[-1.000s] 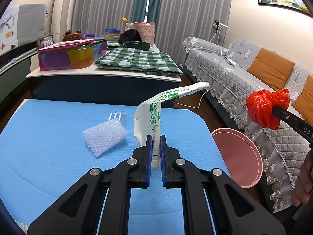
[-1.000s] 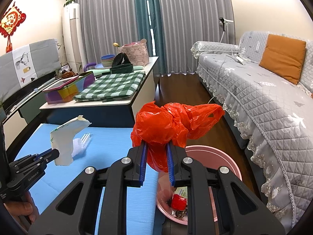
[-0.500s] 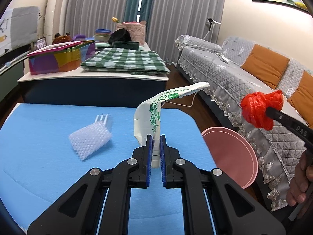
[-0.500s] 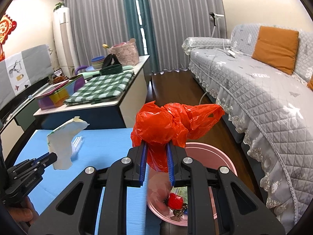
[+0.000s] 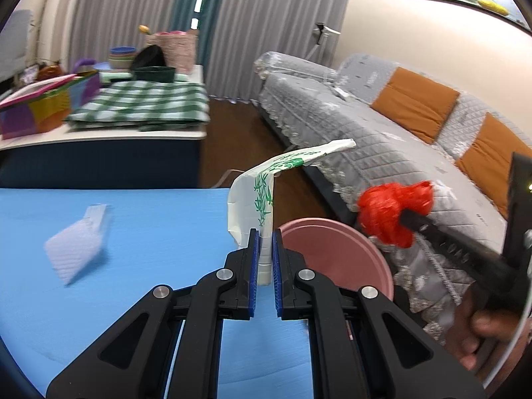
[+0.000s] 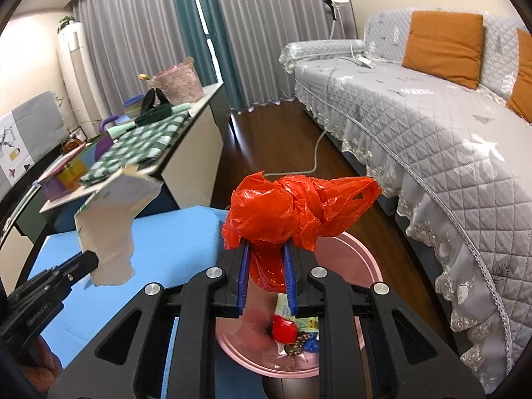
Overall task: Collect trash
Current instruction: 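Carry the paper bag and orange-red bag over the pink bin and open both tools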
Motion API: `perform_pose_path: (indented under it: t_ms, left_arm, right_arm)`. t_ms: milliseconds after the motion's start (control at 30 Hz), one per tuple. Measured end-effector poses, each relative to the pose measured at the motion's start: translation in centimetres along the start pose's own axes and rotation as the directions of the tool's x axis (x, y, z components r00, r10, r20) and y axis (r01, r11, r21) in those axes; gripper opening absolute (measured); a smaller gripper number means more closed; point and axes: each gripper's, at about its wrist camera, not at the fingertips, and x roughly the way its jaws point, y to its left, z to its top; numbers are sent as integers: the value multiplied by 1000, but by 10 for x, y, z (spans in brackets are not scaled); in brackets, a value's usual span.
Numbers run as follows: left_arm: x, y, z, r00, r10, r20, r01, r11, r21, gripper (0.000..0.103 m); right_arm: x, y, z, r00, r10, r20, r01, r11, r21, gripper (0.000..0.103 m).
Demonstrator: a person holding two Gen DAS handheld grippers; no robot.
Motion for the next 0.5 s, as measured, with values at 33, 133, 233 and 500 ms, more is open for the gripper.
perform_pose_path:
  t_ms: [33,133,233,500]
  left_arm:
    - [5,-6,1,1000,-14,-5,14,1000,1,8]
    - [19,-20,4,999,-48,-25,48,999,1,8]
    - [32,-33,6,997,-71,-43,72,997,19,8]
    - [55,-52,7,991,-108,-81,111,993,36,8]
  right_arm:
    - [3,-3,-1,1000,-9,-8,9,1000,0,19]
    - [12,-15,-6,999,-27,-42,28,999,25,19]
    - [19,-23,-8,998,-33,-62,36,998,46,19]
    - [25,-32,-10,997,-31,-70,36,997,71,23]
